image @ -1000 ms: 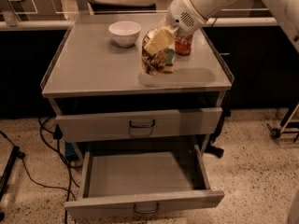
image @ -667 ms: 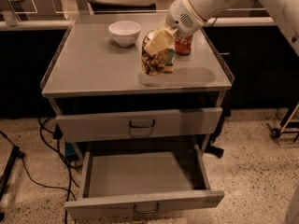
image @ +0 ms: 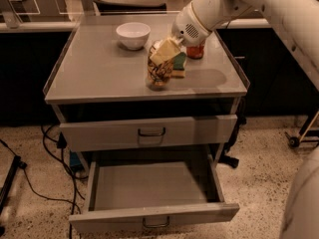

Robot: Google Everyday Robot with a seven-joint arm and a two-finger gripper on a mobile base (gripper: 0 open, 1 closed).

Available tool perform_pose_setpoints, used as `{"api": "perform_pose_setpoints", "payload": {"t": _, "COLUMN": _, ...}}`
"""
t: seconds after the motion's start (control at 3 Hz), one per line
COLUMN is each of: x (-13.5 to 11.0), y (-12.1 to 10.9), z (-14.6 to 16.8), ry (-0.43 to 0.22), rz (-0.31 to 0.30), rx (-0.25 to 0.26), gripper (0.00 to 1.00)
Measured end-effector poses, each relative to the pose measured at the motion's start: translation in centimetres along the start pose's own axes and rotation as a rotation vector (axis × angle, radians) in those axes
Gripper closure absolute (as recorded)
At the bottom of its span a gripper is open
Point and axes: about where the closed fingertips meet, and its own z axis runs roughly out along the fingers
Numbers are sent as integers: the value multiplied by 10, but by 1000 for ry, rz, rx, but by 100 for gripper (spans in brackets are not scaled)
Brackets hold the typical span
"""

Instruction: Pick orange can from middle drawer and place on counter

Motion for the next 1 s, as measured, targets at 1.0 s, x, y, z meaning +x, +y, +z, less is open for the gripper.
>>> {"api": "perform_pose_setpoints", "payload": {"t": 1.0, "x": 17, "y": -3, "z": 20, "ry": 11, "rz": 39, "rx": -26, "gripper": 100}}
